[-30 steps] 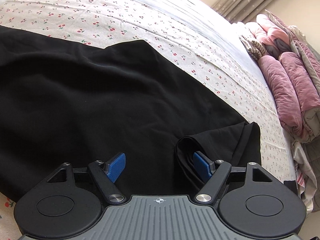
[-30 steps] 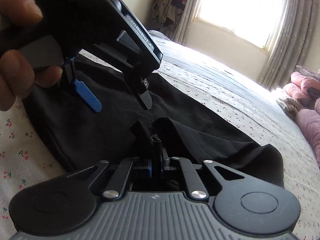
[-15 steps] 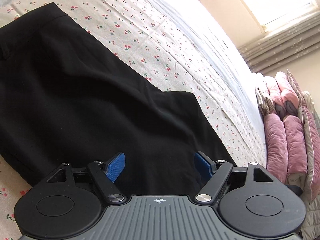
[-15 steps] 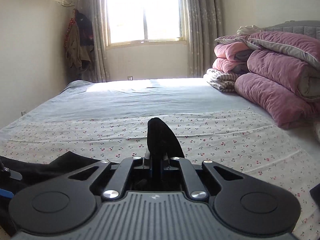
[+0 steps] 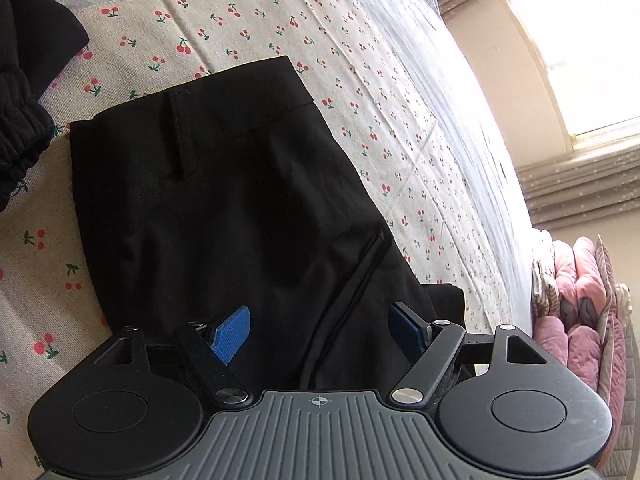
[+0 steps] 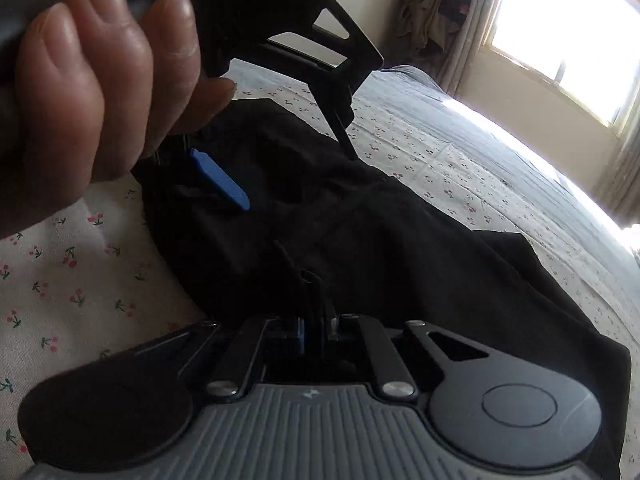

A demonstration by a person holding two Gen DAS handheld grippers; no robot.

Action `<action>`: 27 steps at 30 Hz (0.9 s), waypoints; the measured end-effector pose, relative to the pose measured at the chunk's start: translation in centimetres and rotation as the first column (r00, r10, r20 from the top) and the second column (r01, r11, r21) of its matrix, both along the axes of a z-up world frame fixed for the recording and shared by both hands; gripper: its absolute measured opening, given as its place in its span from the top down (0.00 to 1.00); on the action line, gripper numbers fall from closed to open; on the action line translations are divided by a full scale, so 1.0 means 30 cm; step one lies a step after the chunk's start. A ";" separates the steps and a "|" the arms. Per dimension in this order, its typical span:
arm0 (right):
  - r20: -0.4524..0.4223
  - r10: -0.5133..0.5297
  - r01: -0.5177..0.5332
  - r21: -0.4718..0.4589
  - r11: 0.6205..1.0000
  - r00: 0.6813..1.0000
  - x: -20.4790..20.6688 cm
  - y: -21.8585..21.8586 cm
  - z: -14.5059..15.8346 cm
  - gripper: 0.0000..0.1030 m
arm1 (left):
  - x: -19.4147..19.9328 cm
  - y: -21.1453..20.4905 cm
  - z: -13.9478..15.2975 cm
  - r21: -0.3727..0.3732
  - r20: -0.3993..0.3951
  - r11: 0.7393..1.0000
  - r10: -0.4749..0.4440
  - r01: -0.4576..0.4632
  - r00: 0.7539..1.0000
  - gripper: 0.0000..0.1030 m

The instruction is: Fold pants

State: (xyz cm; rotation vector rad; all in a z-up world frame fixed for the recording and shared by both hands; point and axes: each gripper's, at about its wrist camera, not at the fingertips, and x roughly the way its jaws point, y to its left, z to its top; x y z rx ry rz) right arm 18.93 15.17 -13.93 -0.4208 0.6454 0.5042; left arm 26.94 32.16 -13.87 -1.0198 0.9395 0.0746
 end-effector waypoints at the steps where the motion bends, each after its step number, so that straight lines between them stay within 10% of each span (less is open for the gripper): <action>1: 0.007 0.001 -0.001 0.023 1.000 1.000 -0.018 0.004 0.013 1.00 | -0.001 0.006 0.003 0.005 0.006 1.000 0.002 -0.002 1.000 0.25; 8: -0.044 0.035 -0.031 0.085 0.996 0.998 0.000 -0.074 0.020 0.80 | 0.033 -0.018 -0.014 0.045 -0.002 0.995 -0.090 0.090 0.996 0.25; 11: -0.074 0.076 -0.067 0.114 0.991 0.994 0.010 -0.107 0.007 0.83 | 0.061 -0.042 -0.010 0.097 -0.003 0.984 -0.153 0.152 0.988 0.25; 12: -0.073 0.086 -0.077 0.117 0.990 0.994 0.009 -0.107 0.003 1.00 | 0.059 -0.046 -0.009 0.103 0.002 0.980 -0.169 0.168 0.986 0.25; 21: -0.024 0.089 -0.082 0.216 0.973 0.996 0.006 -0.063 0.041 1.00 | 0.108 -0.095 -0.017 0.143 0.009 0.956 -0.261 0.257 0.965 0.29; 25: -0.015 0.117 -0.109 0.263 0.959 0.993 -0.001 -0.055 0.050 1.00 | 0.119 -0.109 -0.030 0.188 -0.035 0.947 -0.260 0.262 0.965 0.85; 27: -0.010 0.111 -0.104 0.261 0.960 0.994 0.000 -0.053 0.057 1.00 | 0.124 -0.106 -0.034 0.202 -0.033 0.941 -0.270 0.271 0.962 0.89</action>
